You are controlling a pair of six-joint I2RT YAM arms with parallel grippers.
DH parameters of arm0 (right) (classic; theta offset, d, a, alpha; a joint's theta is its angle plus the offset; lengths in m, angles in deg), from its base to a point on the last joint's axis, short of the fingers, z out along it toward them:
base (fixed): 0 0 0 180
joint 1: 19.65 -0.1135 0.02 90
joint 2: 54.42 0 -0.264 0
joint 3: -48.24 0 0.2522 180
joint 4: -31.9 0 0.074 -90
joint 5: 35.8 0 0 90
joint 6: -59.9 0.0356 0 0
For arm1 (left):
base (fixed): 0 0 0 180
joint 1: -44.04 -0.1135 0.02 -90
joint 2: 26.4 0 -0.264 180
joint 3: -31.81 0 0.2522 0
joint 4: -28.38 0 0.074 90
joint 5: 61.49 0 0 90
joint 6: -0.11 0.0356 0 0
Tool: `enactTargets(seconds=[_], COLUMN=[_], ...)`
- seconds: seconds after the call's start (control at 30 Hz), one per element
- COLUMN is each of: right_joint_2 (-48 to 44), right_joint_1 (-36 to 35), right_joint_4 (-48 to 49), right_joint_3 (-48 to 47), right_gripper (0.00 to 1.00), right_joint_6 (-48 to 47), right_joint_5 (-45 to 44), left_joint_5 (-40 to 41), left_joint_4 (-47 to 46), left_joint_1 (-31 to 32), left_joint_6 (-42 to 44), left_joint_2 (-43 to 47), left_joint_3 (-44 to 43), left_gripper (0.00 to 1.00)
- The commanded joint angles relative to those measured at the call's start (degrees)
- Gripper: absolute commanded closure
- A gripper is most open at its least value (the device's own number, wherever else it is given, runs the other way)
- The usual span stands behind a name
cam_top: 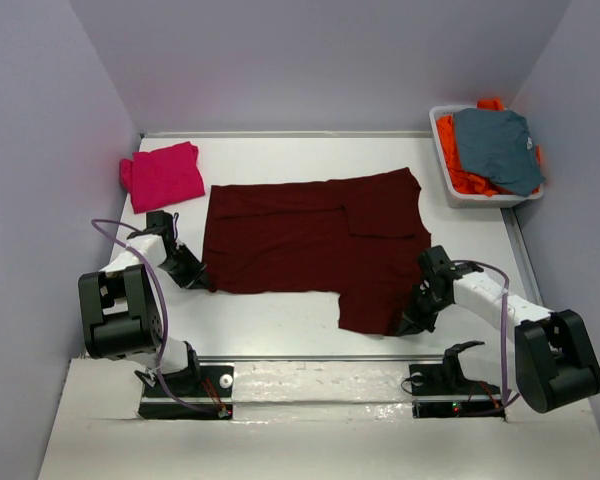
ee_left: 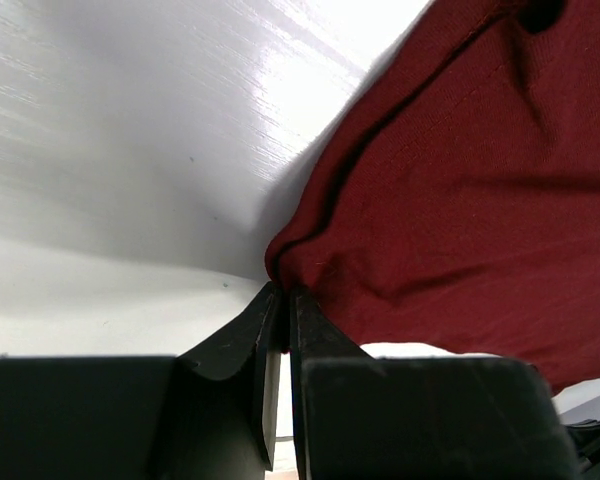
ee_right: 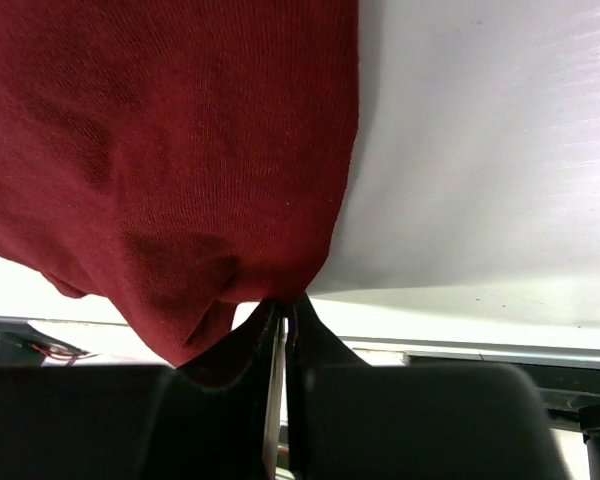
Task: Fold and stack the t-shirts
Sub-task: Fold the tshirt
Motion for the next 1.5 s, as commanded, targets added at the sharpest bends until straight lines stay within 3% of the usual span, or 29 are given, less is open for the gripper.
enactTargets(seconds=[0.0,0.13,0.27,0.47,0.8,1.47], right_joint_2=[0.3,-0.5,-2.3,-5.4,-6.7,3.3], right_joint_1=[-0.3,-0.3,-0.3,-0.3,-0.3,-0.3], right_joint_4=[1.6,1.1,-2.3,-8.2,-10.1,-8.2], right_joint_3=[-1.5,-2.1,-4.3,-11.0,-15.8,-29.0], right_gripper=[0.93,0.93,0.93,0.93,0.93,0.93], right_joint_6=[-1.1,-1.2,-1.5,-2.2,-2.6,-4.3], right_joint_5=[-1.5,-1.3,-1.3,-2.9,-3.4,-9.9], left_joint_5=[-0.3,-0.3,-0.2,0.6,1.0,0.6], left_joint_4=[0.4,0.4,0.4,0.4,0.4,-0.7], left_joint_1=[-0.3,-0.3,-0.3,-0.3,0.2,1.3], left_joint_6=[0.7,0.9,1.1,1.4,2.4,2.1], left_joint_2=[0.3,0.3,0.4,1.3,2.7,-2.9], left_joint_3=[-1.8,-1.7,-1.7,-1.7,-3.7,-15.6], left_gripper=[0.84,0.86,0.94,0.94,0.94,0.94])
